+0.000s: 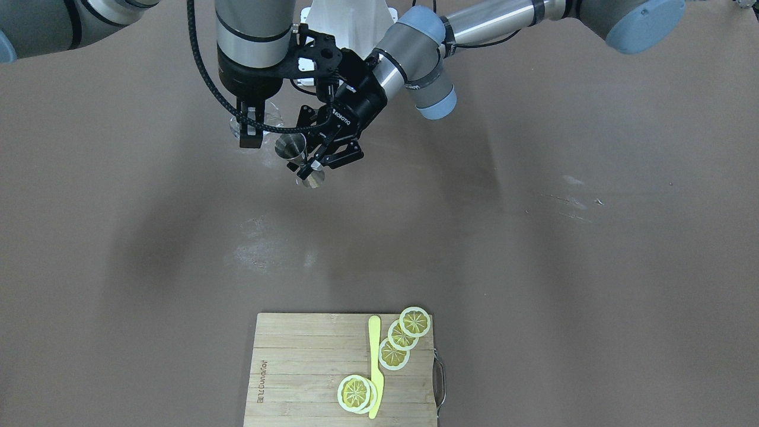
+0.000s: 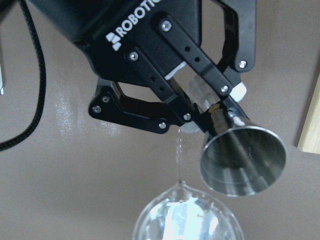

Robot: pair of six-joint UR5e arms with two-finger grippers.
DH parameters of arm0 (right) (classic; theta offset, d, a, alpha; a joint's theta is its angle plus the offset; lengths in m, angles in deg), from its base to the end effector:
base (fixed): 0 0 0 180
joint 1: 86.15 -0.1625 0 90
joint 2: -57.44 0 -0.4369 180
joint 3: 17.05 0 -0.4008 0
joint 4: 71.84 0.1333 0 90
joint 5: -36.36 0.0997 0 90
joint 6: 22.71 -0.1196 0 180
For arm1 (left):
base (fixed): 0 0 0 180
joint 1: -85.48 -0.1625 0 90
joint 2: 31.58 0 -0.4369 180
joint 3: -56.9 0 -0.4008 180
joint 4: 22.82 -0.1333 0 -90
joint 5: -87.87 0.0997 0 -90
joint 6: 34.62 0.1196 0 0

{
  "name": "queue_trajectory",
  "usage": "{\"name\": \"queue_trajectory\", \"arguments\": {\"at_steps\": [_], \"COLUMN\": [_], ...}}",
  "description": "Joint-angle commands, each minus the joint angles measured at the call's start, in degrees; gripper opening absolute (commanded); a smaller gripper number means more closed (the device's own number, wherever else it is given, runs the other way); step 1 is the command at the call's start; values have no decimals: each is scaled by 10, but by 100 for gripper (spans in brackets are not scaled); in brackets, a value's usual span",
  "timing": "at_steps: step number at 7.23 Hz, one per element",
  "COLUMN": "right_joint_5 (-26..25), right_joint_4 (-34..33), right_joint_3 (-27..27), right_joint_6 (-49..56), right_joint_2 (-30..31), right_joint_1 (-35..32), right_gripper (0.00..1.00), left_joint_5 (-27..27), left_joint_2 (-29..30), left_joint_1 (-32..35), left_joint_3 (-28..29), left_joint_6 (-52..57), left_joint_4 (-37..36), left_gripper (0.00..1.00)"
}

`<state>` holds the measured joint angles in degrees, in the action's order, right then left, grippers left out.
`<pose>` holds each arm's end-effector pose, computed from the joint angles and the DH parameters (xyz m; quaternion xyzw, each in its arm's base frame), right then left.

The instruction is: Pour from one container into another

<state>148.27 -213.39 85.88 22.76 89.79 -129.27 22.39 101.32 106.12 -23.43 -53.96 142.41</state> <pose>-0.4013 -0.4972 0.0907 0.1600 -0.1894 -0.7203 0.6478 0.5946 -0.4195 0.1339 0.6537 0.4655 0.0854 0.5905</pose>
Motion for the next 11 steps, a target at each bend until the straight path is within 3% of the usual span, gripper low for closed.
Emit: {"name": "queue_trajectory", "arguments": {"at_steps": [1, 11], "right_joint_5": [-1, 29], "right_joint_4": [-4, 3], "right_joint_3": [0, -12], "right_joint_6": [1, 15], "right_joint_2": [-1, -10], "right_joint_1": [1, -12], "right_gripper": [0, 0], "left_joint_5": [0, 0], "left_joint_2": [-1, 1], "left_joint_1": [0, 0], "left_joint_3": [0, -1], "left_joint_6": [0, 1], "left_joint_4": [0, 0], "left_gripper": [0, 0]}}
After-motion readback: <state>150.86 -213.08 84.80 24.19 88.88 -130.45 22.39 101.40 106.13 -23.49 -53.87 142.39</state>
